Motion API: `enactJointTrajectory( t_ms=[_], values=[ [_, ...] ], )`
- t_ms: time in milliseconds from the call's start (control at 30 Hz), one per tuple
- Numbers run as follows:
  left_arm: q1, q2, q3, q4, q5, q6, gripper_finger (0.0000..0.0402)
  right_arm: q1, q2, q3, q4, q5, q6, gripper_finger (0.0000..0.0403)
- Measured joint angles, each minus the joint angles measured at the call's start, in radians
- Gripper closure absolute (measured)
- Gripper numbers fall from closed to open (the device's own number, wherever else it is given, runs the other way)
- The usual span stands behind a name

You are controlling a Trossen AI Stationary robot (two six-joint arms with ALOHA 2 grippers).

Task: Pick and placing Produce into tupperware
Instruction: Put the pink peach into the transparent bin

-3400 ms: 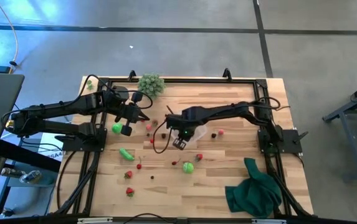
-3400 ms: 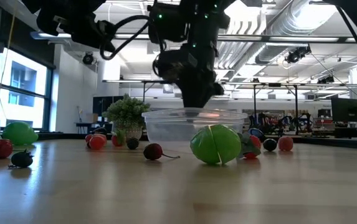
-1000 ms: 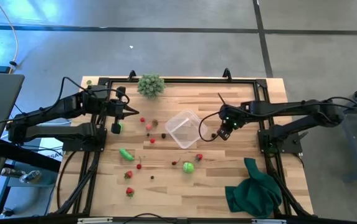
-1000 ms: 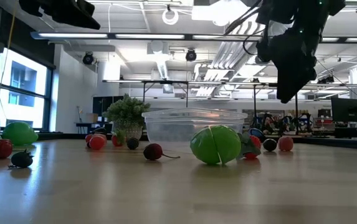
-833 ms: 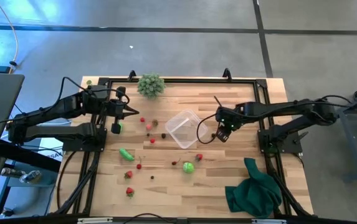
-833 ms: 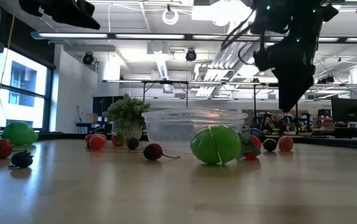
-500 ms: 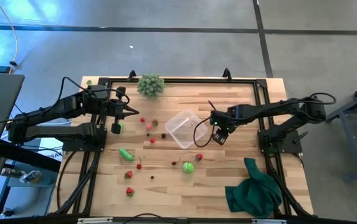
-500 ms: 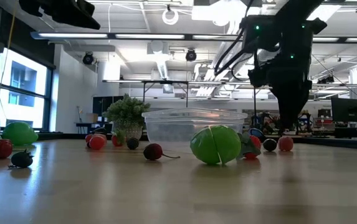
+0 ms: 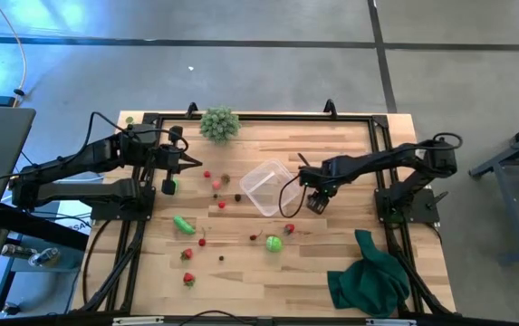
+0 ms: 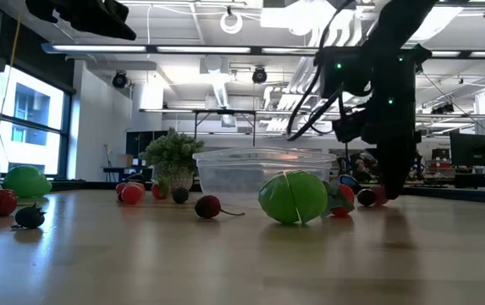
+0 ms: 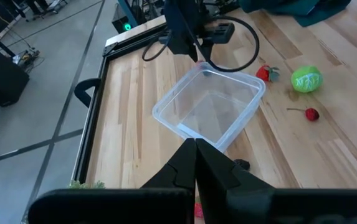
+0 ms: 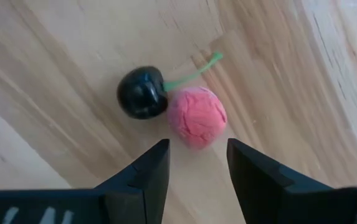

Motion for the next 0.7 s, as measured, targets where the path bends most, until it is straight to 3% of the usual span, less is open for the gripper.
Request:
enactJointTrajectory(
  t_ms=[700],
  values=[
    [0.0,0.0,0.0,0.0,0.0,0.0,0.0401,-0.066,-0.002,0.0,0.07,-0.021,0.004,0.0251]
  ],
)
